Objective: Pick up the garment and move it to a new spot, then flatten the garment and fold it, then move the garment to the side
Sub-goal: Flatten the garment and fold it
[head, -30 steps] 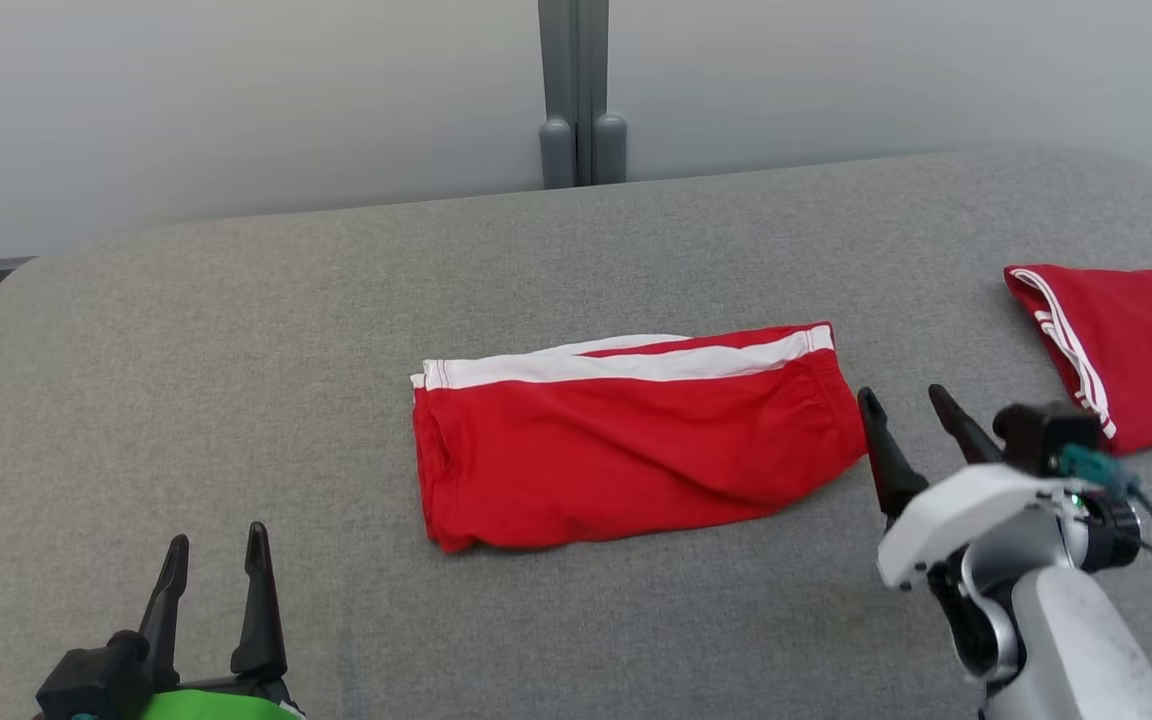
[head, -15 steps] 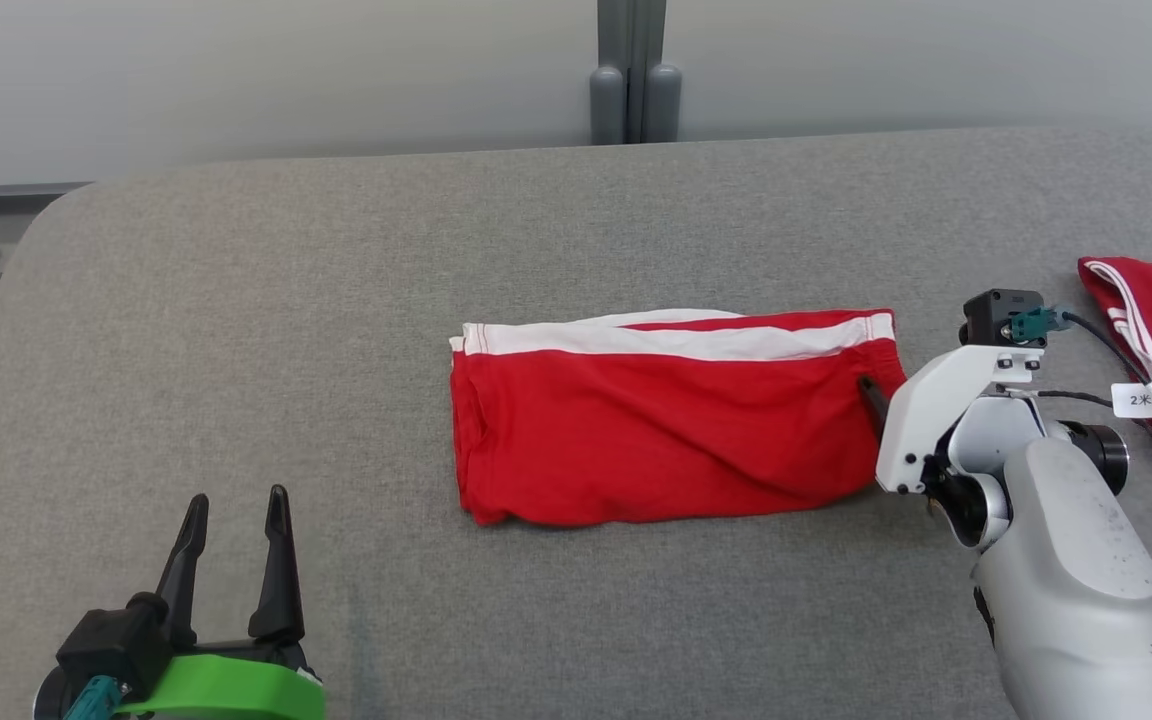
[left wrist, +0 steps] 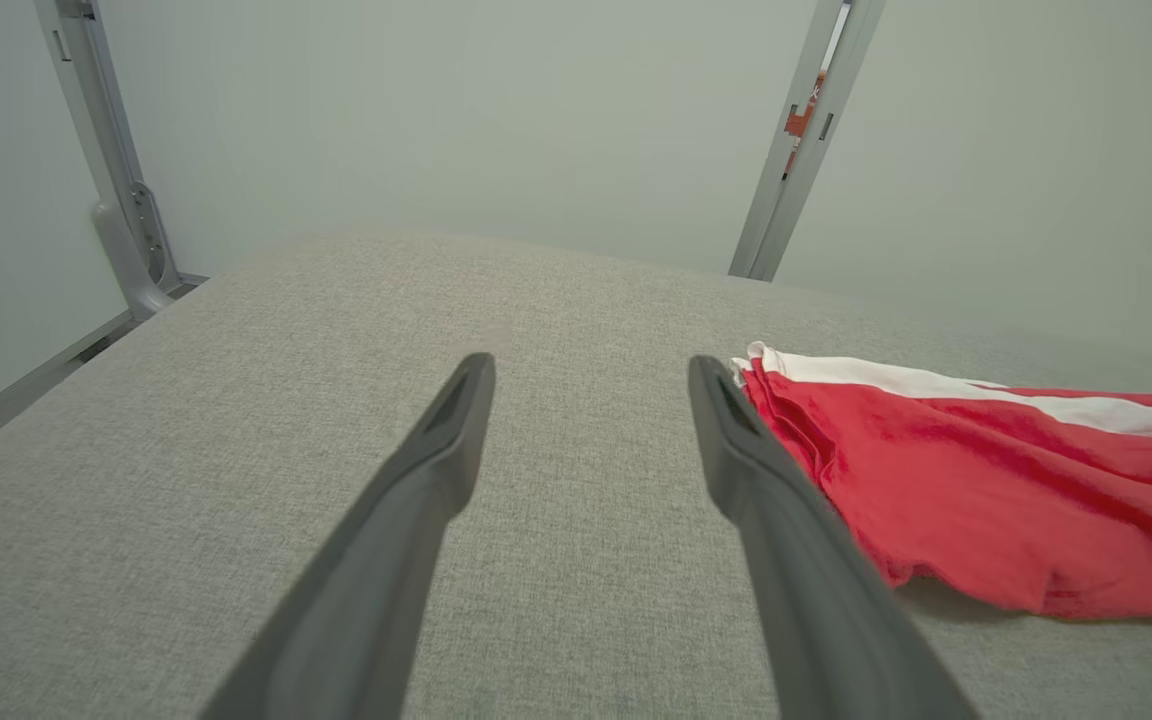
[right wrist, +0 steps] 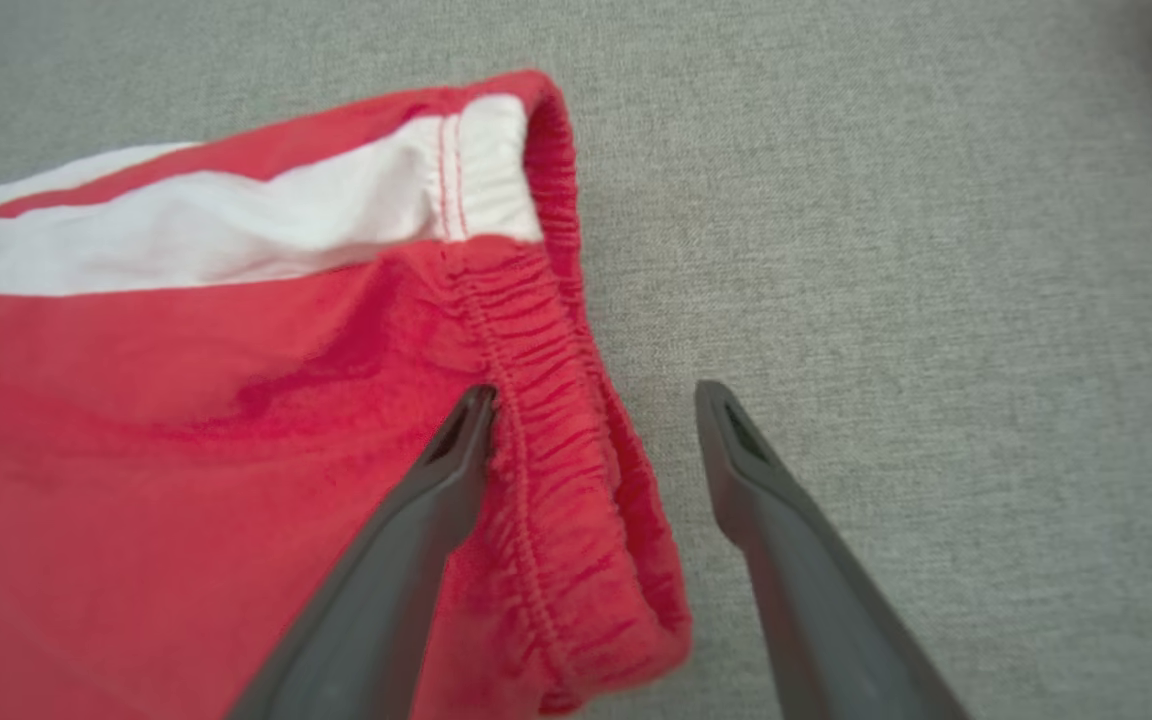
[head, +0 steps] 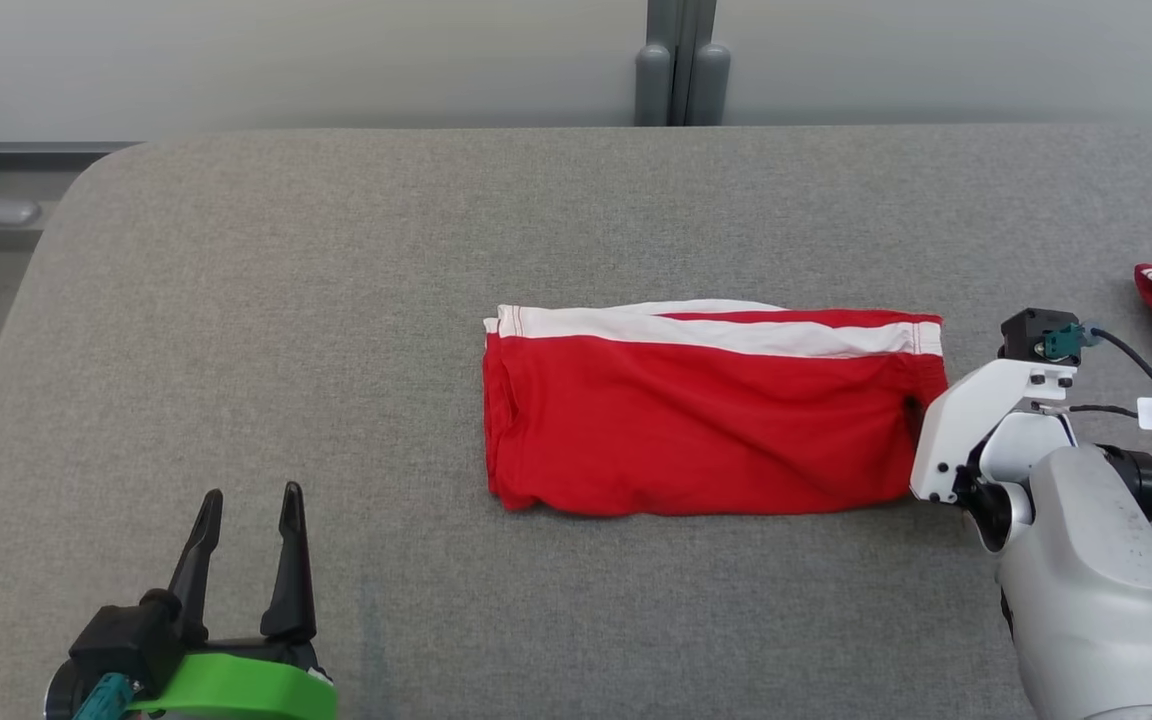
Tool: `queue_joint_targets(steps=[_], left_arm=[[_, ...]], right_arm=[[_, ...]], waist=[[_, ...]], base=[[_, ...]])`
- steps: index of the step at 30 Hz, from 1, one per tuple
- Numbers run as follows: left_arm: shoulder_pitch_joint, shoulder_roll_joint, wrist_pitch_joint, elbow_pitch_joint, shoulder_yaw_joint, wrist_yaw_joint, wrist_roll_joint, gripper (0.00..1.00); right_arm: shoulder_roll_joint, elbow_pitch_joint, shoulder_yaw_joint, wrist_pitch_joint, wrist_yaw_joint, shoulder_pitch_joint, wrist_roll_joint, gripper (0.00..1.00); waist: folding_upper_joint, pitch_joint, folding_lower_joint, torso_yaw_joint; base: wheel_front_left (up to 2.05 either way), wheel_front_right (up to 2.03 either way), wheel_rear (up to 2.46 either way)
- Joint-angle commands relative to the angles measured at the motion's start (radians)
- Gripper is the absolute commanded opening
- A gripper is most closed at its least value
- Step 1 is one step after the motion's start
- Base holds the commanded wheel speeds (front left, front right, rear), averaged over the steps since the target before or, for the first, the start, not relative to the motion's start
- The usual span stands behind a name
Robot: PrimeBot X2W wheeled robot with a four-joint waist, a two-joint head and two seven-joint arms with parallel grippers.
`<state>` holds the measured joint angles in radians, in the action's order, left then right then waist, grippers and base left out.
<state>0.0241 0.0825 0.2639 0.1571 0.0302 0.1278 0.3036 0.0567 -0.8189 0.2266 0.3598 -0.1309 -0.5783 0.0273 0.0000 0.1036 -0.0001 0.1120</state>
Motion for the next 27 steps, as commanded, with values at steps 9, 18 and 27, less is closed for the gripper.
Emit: queue_joint_targets(steps=[9,18,27], left_arm=[[-0.052,0.011,0.0,-0.003,0.016,0.003,-0.001,1.0],[-0.07,0.016,0.0,0.002,0.009,0.003,0.004,1.0],[-0.041,0.011,0.0,0.0,0.005,0.003,0.005,1.0]], right_arm=[[-0.002,-0.121,0.028,0.0,0.0,-0.072,0.054,1.0],[0.099,-0.151,0.022,-0.012,0.003,-0.092,0.05,0.0],[0.246,-0.055,0.058,0.016,0.001,-0.1,-0.033,0.0]], waist=[[0.0,0.062,0.0001,0.035],[0.0,0.063,0.0001,0.036],[0.0,0.03,0.0001,0.01]], base=[[0.0,0.0,0.0],[0.0,0.0,0.0],[0.0,0.0,0.0]])
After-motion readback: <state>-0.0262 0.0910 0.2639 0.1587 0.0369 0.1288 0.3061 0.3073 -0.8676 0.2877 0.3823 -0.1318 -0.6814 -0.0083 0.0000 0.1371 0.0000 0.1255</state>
